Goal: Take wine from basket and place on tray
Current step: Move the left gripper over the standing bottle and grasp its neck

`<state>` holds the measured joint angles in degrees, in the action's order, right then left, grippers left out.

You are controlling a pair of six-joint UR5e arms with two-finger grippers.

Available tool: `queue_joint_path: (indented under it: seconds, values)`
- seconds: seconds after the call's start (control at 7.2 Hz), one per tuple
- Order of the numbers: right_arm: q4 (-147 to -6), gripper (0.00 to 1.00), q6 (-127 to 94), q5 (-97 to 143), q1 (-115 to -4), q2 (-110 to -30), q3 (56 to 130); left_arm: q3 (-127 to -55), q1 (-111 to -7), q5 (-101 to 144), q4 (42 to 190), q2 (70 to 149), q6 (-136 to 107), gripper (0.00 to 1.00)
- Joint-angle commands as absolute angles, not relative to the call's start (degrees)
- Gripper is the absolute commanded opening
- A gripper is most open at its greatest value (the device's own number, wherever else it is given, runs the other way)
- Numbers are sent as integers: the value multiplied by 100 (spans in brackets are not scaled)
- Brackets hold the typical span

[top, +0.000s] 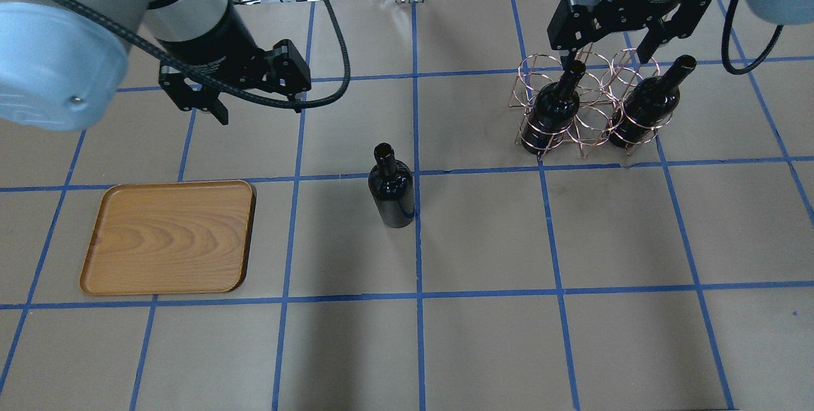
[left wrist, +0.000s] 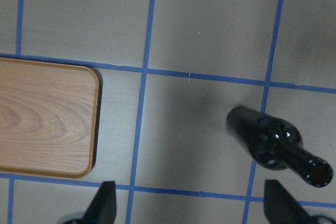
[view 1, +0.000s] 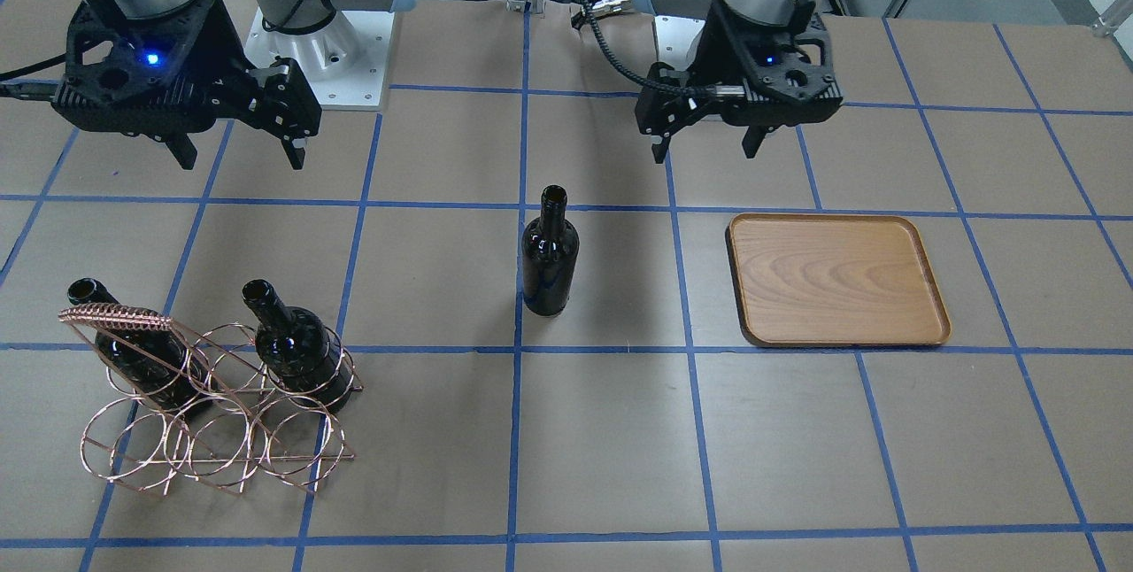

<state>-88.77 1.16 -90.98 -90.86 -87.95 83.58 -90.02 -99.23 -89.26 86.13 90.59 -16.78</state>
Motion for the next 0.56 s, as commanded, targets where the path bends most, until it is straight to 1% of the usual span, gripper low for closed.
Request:
queue_joint_path:
  seconds: [0.0,0.14,0.42]
  values:
    - [-8877,100,288,-9105,-9088,-8798,8367,-8939,-10570,-8790,8167,9412,-2293,100]
    - [-8877,100,325,-9114,-9079,-8798,8367,-8947,-10817,-8589,8139,9578,-2633,100]
    - [-8877,100,316,-9114,-9088,-8798,8367,-9000,-10951,-8578,8095,9991,-2515,100]
